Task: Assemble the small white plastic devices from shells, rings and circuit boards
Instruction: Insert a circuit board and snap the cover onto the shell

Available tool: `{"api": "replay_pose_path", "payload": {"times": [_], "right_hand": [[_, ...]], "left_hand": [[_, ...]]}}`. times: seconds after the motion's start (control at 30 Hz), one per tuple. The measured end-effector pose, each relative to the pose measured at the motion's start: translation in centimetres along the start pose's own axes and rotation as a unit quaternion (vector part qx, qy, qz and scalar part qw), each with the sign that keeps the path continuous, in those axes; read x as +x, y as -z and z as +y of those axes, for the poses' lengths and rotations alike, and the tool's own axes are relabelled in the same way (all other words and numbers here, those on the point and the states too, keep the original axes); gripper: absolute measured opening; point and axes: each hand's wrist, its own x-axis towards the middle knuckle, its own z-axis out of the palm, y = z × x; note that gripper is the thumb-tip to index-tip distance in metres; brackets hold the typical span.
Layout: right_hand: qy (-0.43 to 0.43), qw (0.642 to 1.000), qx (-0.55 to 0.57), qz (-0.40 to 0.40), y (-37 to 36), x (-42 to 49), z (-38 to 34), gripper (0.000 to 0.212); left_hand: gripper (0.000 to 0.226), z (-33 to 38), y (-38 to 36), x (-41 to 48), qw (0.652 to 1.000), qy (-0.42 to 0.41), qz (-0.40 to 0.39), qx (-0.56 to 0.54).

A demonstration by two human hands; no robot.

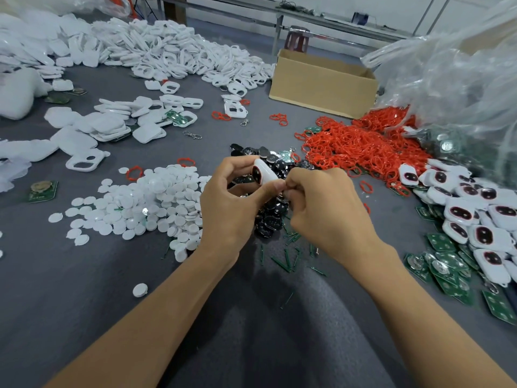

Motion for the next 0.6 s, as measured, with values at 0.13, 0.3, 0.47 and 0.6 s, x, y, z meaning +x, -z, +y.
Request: {"api": "replay_pose_path", "payload": {"times": [0.13,0.3,0.47,0.6], "right_hand": [[0.025,0.999,-0.015,-0.027,0.7,0.3,0.5,0.015],[0.009,0.999,-0.028,-0.043,0.7,0.2,0.1,0.014],[0.004,0.999,-0.03,-0.01,0.3,-0.1,-0.4,0.01],[-0.003,1.0,-0.025,0.012,-0.1,-0.3,-0.7,0.009]], "left_hand": [[0.054,0.2,0.3,0.5,0.996,0.033,-0.068,-0.039],[0.051,0.0,0.0,0.0,0.999,-0.003,-0.053,-0.001],[0.044,-0.4,-0.1,-0.1,0.999,-0.019,-0.016,0.023],[0.045,-0.4,-0.2,-0.4,0.998,-0.049,0.01,0.045]]}}
